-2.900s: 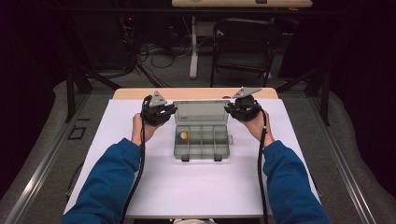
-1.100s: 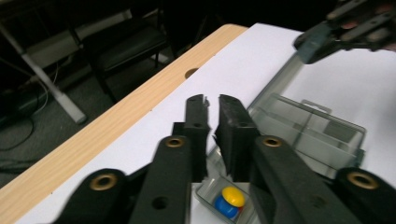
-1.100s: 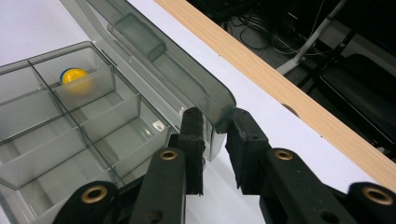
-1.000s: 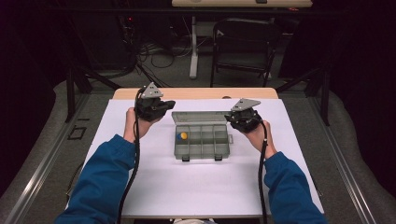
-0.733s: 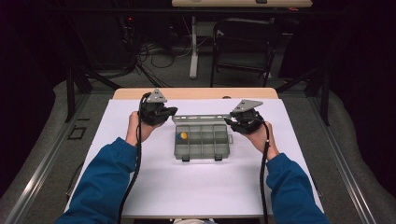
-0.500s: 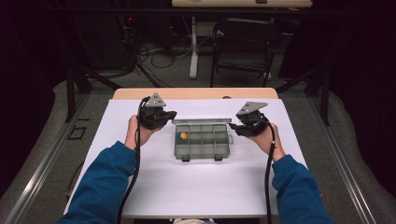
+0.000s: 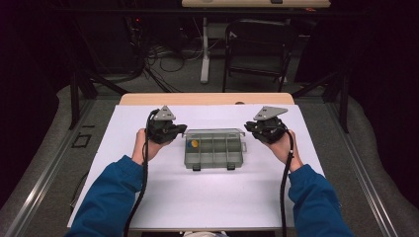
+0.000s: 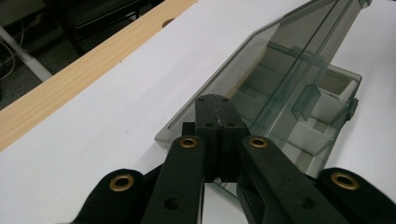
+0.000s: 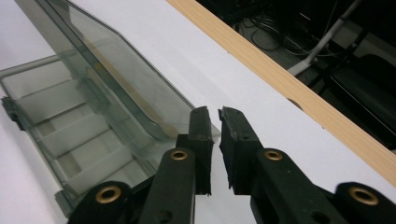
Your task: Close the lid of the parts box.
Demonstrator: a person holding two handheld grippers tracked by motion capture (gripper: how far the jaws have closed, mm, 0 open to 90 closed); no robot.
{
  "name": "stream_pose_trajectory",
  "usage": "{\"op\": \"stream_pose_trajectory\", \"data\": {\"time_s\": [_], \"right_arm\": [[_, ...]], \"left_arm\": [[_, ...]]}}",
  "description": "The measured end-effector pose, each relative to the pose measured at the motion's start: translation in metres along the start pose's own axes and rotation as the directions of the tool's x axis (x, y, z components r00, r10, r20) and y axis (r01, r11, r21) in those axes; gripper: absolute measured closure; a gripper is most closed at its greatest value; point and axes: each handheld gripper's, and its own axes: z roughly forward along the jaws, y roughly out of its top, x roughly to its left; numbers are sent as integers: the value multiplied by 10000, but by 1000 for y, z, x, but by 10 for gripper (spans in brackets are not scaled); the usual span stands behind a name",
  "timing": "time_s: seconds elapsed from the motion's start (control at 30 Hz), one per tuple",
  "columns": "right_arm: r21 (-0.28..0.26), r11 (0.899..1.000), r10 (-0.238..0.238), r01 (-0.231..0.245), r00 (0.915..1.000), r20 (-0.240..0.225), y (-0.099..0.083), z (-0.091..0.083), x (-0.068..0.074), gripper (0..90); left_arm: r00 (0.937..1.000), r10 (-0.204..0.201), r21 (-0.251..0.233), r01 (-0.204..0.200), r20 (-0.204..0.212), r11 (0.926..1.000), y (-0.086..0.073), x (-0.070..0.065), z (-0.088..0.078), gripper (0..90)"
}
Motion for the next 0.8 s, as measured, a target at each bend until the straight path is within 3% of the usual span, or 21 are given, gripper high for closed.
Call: {"op": "stream_pose_trajectory", "data": {"time_s": [0.27,0.8], "right_arm": [[-55,9998,-190,188,9994,-306,4,3,13,863],[253,9990,-351,367,9976,-601,-8,14,31,887]], "left_arm": [[9999,122,95,-123,116,9999,-6,-7,2,898],[9994,261,318,-268,217,9991,-21,-16,8,898]]}}
